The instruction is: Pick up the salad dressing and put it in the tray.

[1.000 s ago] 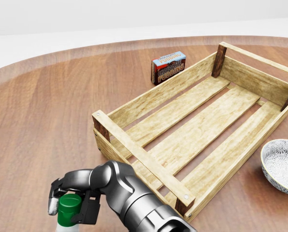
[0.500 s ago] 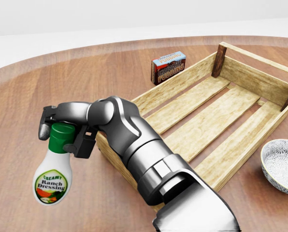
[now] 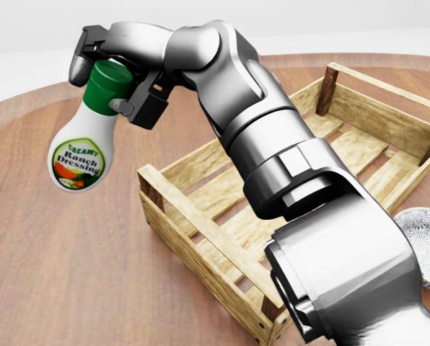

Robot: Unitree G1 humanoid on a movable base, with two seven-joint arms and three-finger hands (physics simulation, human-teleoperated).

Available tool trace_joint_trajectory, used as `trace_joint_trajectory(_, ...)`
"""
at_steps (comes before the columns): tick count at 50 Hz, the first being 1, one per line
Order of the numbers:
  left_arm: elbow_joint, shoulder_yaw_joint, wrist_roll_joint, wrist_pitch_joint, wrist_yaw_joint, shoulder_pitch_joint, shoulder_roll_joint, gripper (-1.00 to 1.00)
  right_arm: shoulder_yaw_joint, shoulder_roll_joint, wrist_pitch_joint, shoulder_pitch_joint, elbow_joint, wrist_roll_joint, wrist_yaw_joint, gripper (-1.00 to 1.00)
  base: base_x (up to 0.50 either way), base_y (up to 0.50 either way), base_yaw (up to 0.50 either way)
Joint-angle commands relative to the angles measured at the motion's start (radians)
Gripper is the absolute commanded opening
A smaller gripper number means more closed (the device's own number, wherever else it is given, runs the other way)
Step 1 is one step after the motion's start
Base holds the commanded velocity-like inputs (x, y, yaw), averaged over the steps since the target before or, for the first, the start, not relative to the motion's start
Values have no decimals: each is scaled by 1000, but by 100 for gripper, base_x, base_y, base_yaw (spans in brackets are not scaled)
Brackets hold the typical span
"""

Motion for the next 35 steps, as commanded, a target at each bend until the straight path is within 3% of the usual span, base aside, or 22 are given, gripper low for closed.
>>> trace_joint_trajectory(1,10,-5,3,0,-3,-1,-1,100,-48,-154,0,-47,24,-11,0,-97,0,0,0)
trace_joint_trajectory(18,-11,-5,8,0,-2,3,-7,100,-80,-392,0,144,-90,-120,0,-98,0,0,0)
trace_joint_trajectory(35,2,-13,16,0,-6,-3,-8,100,-89,-469,0,242,37,-187,0,-97,0,0,0)
